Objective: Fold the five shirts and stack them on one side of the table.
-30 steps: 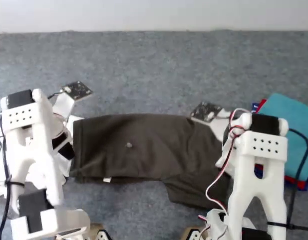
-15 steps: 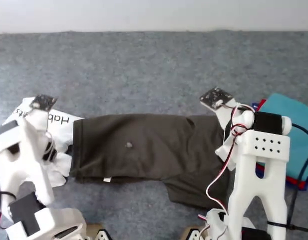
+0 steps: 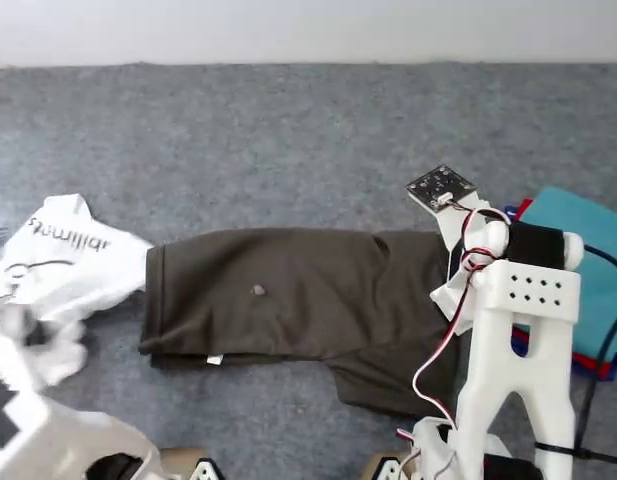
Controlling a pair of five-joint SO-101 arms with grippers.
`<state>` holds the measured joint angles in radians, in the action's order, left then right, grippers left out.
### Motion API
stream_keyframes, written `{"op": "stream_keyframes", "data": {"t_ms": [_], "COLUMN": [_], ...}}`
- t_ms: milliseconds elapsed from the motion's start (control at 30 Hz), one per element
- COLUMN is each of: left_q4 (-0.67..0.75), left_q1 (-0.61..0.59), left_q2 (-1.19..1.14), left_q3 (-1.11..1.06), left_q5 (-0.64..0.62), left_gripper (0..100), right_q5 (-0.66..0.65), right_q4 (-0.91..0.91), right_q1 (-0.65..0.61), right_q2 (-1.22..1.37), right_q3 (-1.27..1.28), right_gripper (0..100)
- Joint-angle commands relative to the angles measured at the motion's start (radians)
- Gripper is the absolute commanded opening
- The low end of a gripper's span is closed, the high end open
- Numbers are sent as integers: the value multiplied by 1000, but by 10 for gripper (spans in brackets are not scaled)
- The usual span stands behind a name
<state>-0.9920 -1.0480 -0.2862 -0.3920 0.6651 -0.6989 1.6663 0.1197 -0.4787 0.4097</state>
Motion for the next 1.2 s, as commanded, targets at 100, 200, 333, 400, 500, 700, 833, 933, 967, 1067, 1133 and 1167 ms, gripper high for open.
{"op": "stream_keyframes", "data": {"t_ms": [100, 200, 333, 400, 500, 700, 833, 933, 967, 1067, 1133, 1167], "left_q4": [-267, -359, -454, -482, -506, -578, -577, -473, -434, -336, -284, -262], "left_q1": [-213, -213, -190, -173, -141, 21, 210, 330, 361, 414, 413, 407], "left_q2": [-198, -183, -107, -54, 60, 250, 252, 201, 175, 60, -29, -77], "left_q3": [470, 582, 661, 673, 668, 647, 532, 401, 361, 297, 298, 312], "left_q5": [-3, -3, -5, -5, -6, -80, -147, -199, -203, -203, -201, -201], "left_gripper": [70, 70, 69, 69, 69, 70, 70, 71, 71, 72, 72, 72], "right_q5": [11, 11, 12, 12, 12, 14, 14, 14, 14, 14, 14, 14], "right_q4": [-10, -15, -15, -15, -15, -16, -16, -16, -16, -16, -16, -16], "right_q1": [4, 4, 2, 2, 2, 2, 2, 2, 2, 2, 2, 2], "right_q2": [-16, -16, -16, -16, -16, -16, -16, -16, -18, -24, -22, -19], "right_q3": [-37, -37, -37, -37, -37, -35, -17, 17, 26, 46, 46, 43], "right_gripper": [252, 252, 252, 252, 252, 252, 252, 252, 252, 252, 252, 252]}}
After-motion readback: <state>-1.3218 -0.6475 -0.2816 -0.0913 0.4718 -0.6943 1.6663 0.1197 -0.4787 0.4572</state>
